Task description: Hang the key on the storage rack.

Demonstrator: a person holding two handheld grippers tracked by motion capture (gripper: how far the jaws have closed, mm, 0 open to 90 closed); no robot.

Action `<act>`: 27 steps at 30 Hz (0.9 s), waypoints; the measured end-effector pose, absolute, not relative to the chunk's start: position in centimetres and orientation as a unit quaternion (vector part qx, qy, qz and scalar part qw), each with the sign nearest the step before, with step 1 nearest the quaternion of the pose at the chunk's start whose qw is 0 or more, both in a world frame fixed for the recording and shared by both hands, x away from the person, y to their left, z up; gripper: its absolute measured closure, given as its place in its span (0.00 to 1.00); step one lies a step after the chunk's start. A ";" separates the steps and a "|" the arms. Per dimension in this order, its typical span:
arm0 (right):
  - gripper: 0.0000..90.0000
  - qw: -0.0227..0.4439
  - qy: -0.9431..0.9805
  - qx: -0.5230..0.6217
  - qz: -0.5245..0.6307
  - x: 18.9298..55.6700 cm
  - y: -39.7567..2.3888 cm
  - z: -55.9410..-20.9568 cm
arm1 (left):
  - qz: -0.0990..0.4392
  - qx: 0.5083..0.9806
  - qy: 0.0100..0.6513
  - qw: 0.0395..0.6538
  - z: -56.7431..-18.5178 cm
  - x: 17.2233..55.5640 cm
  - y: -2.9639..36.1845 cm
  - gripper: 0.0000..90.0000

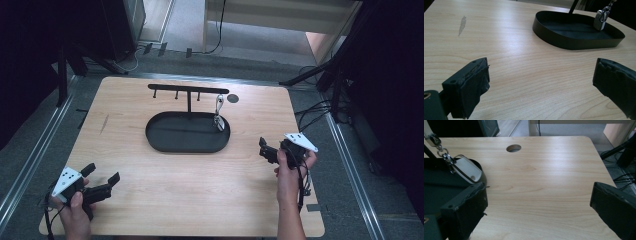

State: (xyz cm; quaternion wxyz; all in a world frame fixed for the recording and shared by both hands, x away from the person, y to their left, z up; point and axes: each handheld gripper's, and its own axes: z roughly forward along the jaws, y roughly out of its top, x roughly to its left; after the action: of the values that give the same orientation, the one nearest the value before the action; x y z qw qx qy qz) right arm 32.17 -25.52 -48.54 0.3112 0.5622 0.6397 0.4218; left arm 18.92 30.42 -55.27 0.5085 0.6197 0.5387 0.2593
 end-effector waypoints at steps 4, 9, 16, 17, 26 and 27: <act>0.01 0.320 0.636 0.560 0.423 31.3 -26.4 -49.1 | 0.260 0.620 0.538 0.509 -55.3 18.9 30.4 0.01; 0.00 0.329 0.626 0.563 0.427 29.8 -28.0 -50.2 | 0.258 0.620 0.538 0.509 -55.3 18.9 30.5 0.01; 0.00 0.347 0.617 0.567 0.421 27.6 -30.2 -51.5 | 0.258 0.619 0.539 0.510 -55.3 18.9 30.5 0.01; 0.00 0.347 0.615 0.569 0.422 27.3 -30.4 -51.7 | 0.256 0.619 0.540 0.510 -55.3 18.9 30.5 0.01; 0.00 0.359 0.613 0.568 0.416 24.5 -32.1 -53.3 | 0.259 0.618 0.538 0.512 -55.3 18.9 30.5 0.01; 0.00 0.360 0.611 0.568 0.417 24.2 -32.3 -53.4 | 0.259 0.619 0.537 0.512 -55.3 18.9 30.5 0.01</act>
State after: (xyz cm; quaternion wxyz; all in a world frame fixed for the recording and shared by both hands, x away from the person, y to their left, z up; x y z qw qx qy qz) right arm 24.17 -32.33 -53.44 0.3596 0.5681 0.6113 0.4174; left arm 18.86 30.46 -55.29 0.5123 0.6185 0.5366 0.2589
